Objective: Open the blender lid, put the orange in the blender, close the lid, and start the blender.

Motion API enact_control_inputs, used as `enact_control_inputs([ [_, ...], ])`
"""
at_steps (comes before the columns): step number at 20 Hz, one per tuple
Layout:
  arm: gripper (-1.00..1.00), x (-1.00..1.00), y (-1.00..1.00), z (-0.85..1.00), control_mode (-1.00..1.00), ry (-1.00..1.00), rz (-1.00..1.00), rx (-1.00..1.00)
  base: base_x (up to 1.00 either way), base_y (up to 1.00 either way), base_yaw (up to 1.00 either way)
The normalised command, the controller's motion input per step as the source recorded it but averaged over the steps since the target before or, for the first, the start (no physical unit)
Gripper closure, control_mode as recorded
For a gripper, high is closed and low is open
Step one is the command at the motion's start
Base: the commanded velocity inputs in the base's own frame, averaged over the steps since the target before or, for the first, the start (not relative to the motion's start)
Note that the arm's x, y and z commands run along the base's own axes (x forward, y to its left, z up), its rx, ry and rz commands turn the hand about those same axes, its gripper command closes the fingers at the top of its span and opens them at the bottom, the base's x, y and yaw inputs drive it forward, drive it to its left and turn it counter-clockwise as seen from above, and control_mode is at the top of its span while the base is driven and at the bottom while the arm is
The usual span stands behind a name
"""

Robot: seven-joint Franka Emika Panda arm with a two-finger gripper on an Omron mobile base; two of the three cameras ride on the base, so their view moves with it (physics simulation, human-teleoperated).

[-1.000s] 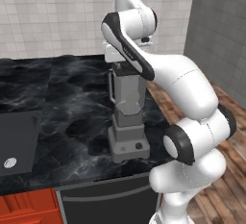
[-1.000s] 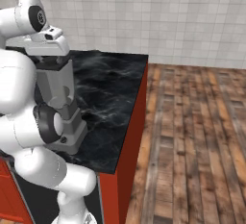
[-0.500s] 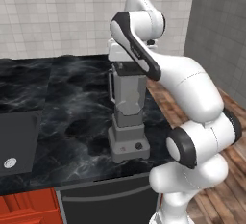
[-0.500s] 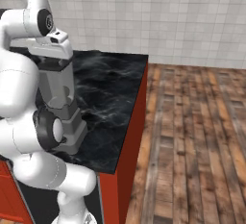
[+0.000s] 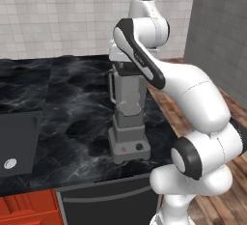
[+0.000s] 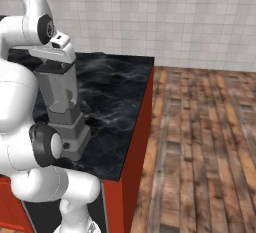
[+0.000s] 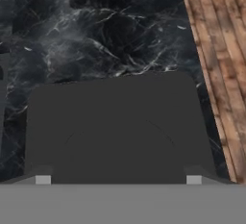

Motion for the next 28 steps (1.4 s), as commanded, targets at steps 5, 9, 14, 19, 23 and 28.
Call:
enact_control_inputs([
  [5, -1.00, 0.00, 0.00, 0.00, -1.00, -0.04, 0.00, 0.00, 0.00, 0.00, 0.00],
  [9, -1.00, -0.02, 0.00, 0.07, -1.00, -0.08, 0.00, 0.00, 0.00, 0.00, 0.00],
  [14, -1.00, -0.22, 0.00, 0.37, -1.00, -0.19, 0.00, 0.00, 0.00, 0.00, 0.00],
  [19, -1.00, -0.55, 0.00, 0.24, -1.00, -0.35, -0.01, 0.00, 0.00, 0.00, 0.00],
  [23, -1.00, -1.00, 0.01, -0.08, -1.00, -0.47, -0.09, -0.11, 0.00, 0.00, 0.00],
  [28, -1.00, -1.00, 0.10, -0.20, -1.00, -0.40, -0.12, -0.18, 0.00, 0.00, 0.00],
])
